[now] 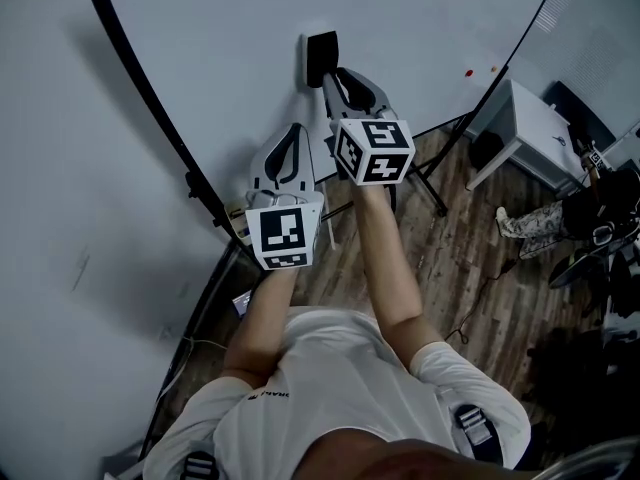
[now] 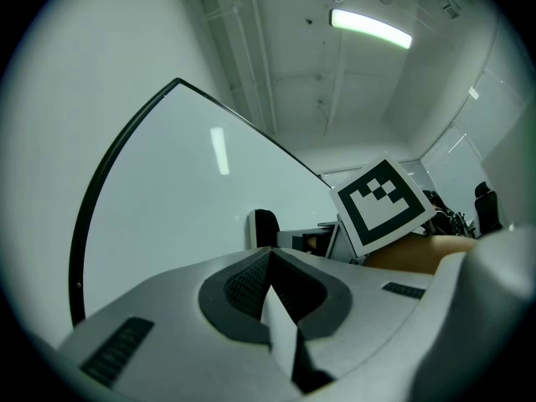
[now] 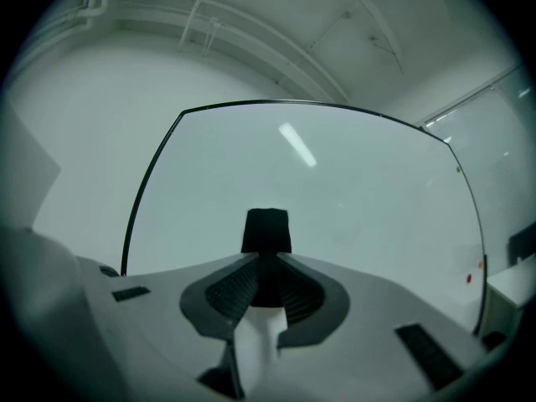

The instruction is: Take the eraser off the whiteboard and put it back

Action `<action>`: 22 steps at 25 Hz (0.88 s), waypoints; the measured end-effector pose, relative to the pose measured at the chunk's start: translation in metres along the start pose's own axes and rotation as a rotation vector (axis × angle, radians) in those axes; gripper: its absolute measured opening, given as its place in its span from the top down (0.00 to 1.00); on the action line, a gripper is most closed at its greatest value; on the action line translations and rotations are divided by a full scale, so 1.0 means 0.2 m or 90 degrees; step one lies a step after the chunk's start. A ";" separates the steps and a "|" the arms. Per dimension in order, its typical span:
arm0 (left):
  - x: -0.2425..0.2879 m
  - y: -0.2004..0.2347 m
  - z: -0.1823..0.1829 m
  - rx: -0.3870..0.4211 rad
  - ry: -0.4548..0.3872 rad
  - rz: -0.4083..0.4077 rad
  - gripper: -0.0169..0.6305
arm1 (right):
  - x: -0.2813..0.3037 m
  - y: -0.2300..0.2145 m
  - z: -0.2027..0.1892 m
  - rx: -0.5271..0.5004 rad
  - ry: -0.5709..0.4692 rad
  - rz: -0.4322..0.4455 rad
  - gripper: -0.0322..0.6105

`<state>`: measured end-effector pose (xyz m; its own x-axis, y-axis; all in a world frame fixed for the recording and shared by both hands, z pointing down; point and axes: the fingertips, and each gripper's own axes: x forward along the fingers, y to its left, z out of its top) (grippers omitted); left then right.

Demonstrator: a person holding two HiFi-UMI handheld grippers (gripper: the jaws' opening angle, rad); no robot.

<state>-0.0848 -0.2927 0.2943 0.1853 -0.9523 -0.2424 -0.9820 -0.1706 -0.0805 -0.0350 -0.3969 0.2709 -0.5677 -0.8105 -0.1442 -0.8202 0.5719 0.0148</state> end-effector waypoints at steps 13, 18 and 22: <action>-0.03 -0.05 0.02 -0.003 -0.003 -0.013 0.97 | -0.16 0.04 0.01 -0.008 -0.015 0.009 0.93; -0.04 -0.07 0.02 -0.004 -0.003 -0.019 0.97 | -0.22 0.06 0.00 -0.013 -0.019 0.008 0.93; -0.06 -0.08 0.03 -0.006 -0.004 -0.022 0.97 | -0.26 0.08 -0.02 -0.016 -0.020 0.011 0.93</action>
<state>-0.0711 -0.2777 0.2932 0.2194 -0.9443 -0.2452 -0.9753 -0.2057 -0.0802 -0.0179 -0.3462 0.2820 -0.5798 -0.7957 -0.1752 -0.8119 0.5824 0.0419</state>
